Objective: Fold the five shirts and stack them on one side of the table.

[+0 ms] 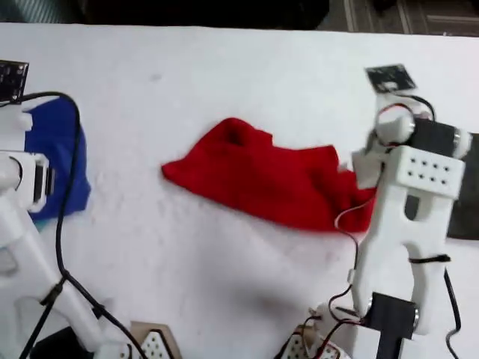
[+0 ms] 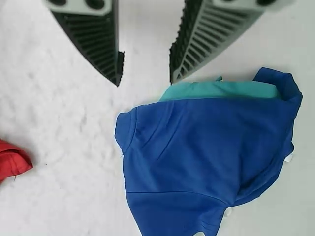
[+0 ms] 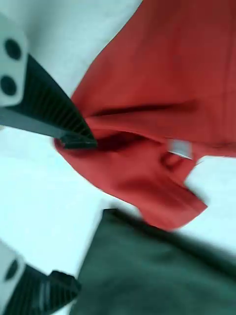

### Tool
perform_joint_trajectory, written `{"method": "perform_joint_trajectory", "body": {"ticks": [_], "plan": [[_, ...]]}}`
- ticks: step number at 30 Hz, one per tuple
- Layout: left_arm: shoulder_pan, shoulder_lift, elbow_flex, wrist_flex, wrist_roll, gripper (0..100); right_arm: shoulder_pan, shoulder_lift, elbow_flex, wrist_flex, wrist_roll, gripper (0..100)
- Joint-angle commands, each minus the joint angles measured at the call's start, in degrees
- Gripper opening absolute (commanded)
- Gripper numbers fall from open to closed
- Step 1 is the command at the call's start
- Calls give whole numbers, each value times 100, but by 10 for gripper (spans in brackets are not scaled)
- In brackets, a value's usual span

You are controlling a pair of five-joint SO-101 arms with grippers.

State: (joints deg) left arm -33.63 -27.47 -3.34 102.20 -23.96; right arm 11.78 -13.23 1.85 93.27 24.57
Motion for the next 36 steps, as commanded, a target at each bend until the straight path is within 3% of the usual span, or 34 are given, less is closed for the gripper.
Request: {"method": "perform_joint_trajectory", "body": {"ticks": [1,5,10,21,28,36], "plan": [[4,-136,9,0,9,169,-338,4,-220,-426,-360,330],[-4,-154,9,0,0,169,-488,136,-475,-453,-818,262],[-4,-145,9,0,0,169,-681,708,-70,-1059,-879,245],[4,-119,18,0,0,169,163,2633,-1389,-585,-888,245],[295,-136,18,0,0,168,453,3908,-2567,-567,-809,245],[374,-119,18,0,26,168,488,4725,-3490,-462,-185,245]]}}
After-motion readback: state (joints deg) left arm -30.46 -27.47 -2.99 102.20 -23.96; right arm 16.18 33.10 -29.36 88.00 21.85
